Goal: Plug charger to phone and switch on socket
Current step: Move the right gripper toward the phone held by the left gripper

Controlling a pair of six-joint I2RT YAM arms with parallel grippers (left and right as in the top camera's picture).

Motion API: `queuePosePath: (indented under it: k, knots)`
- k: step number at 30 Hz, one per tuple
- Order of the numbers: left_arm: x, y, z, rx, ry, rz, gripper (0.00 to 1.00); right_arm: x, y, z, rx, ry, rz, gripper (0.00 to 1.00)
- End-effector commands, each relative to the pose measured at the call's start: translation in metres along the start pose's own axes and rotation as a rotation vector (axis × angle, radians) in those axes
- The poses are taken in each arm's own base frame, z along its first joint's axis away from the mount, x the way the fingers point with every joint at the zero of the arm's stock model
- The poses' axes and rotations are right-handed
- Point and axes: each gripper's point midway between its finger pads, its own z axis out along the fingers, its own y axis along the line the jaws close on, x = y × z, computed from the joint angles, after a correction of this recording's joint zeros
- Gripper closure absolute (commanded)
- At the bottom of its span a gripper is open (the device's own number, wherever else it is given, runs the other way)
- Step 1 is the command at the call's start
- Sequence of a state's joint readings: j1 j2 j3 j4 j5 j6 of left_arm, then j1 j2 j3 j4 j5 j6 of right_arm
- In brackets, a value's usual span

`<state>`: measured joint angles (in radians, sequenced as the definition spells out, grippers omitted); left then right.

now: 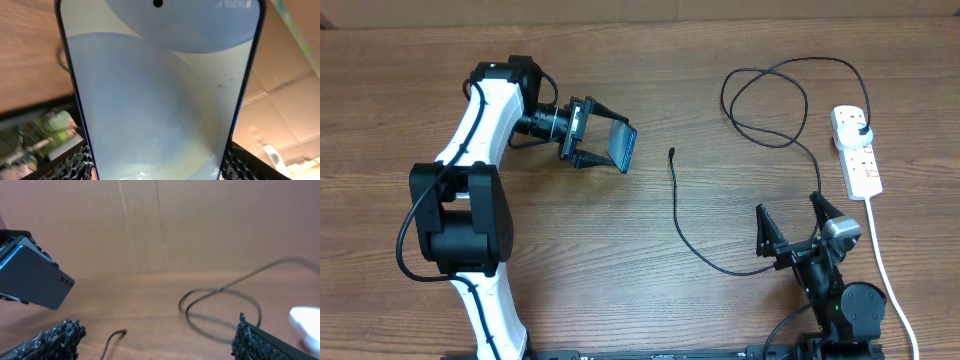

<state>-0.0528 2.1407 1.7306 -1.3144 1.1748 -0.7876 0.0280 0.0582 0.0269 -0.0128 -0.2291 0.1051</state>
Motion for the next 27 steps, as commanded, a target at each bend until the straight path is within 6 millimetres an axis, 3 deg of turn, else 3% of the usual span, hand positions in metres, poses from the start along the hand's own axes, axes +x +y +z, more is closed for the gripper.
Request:
queuePosePath:
  k: [1, 5, 9, 14, 16, 19, 22, 27]
  knots:
    - [-0.012, 0.001, -0.004, -0.055, -0.089, 0.035, 0.44, -0.022, 0.012, 0.002, -0.047, 0.007, 0.077, 0.00]
    - [-0.030, 0.007, -0.007, -0.106, -0.178, 0.040, 0.51, -0.037, 0.020, 0.015, -0.082, 0.076, 0.096, 0.00]
    - [-0.047, 0.011, -0.010, -0.149, -0.265, 0.064, 0.51, -0.050, 0.037, 0.038, -0.186, 0.180, 0.128, 0.00]
    - [-0.060, 0.013, -0.015, -0.177, -0.335, 0.074, 0.48, -0.061, 0.072, 0.072, -0.446, 0.331, 0.201, 0.00]
    - [-0.065, 0.014, -0.017, -0.188, -0.366, 0.053, 0.48, -0.063, 0.097, 0.082, -0.656, 0.417, 0.262, 0.00]
    - [-0.071, 0.016, -0.020, -0.201, -0.407, 0.024, 0.48, -0.062, 0.110, 0.092, -0.824, 0.486, 0.328, 0.00]
    - [-0.077, 0.020, -0.024, -0.214, -0.451, -0.025, 0.48, -0.047, 0.105, 0.113, -0.791, 0.588, 0.493, 0.00]
    - [-0.083, 0.023, -0.028, -0.222, -0.495, -0.080, 0.48, -0.007, 0.075, 0.152, -0.470, 0.751, 0.943, 0.00]
